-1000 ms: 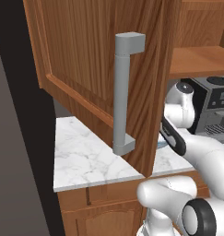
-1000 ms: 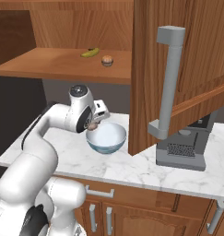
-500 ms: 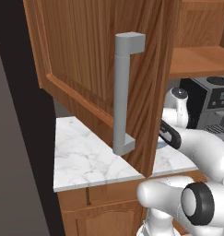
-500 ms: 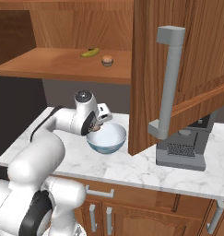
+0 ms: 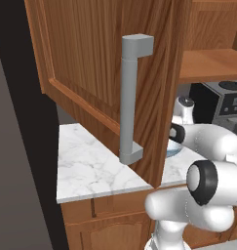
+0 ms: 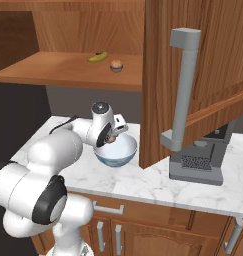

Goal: Open the cabinet. Pick the tangerine and tangerine from the cabinet and place them into the bowl. Then close the cabinet.

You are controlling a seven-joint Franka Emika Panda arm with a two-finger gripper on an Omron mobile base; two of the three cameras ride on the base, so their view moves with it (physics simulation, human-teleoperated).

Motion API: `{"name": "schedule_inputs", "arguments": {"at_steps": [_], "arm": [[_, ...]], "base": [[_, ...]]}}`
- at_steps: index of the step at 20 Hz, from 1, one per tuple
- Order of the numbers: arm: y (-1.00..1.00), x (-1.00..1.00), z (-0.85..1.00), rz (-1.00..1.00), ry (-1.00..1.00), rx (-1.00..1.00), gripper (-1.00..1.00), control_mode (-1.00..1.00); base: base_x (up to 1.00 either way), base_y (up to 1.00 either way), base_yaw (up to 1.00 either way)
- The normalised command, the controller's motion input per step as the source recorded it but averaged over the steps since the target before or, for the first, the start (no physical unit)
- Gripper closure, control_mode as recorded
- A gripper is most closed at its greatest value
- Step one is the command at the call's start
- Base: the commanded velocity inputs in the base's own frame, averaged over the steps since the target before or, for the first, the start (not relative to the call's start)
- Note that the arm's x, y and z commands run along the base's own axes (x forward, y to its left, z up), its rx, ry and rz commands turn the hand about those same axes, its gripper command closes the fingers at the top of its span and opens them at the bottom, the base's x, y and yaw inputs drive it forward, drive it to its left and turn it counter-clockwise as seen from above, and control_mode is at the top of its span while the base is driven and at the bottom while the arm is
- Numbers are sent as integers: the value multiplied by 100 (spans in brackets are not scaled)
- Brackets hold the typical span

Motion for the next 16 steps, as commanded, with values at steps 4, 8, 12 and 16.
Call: {"name": "schedule_inputs", "arguments": {"at_steps": [4, 8, 12, 16], "arm": [[-12, 16, -26, 0, 0, 0, 100, -100], [-2, 7, -29, 1, 0, -2, 100, -100], [0, 0, -17, 1, 0, -2, -100, -100], [0, 0, 0, 0, 0, 0, -100, -100]], "base": [[0, 0, 0], [0, 0, 0], [0, 0, 0], [0, 0, 0]]}}
